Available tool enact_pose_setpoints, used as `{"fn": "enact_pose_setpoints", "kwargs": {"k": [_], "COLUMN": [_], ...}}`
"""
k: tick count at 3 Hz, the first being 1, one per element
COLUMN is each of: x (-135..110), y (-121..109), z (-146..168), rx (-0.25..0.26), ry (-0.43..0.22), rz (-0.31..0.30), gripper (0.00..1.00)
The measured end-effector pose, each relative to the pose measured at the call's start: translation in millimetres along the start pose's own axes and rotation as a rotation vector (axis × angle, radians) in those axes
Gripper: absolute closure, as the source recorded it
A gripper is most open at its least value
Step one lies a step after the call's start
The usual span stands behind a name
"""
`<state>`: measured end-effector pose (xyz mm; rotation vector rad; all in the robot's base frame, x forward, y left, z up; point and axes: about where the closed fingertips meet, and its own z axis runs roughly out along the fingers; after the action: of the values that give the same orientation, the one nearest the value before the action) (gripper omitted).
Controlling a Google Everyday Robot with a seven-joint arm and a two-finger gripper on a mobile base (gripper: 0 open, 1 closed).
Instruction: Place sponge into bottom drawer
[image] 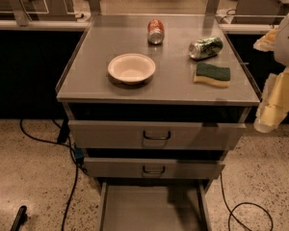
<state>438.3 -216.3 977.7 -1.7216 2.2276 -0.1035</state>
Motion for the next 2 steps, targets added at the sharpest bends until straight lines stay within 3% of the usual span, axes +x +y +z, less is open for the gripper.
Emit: {"fn": "enact_pose_setpoints", "kwargs": {"k": [2], "x": [1.4], "y": [-7.2], "z": [-2.0], "rx": [0.010], "ry": [-0.019], "rz": [0.001], "gripper": [0.00]}}
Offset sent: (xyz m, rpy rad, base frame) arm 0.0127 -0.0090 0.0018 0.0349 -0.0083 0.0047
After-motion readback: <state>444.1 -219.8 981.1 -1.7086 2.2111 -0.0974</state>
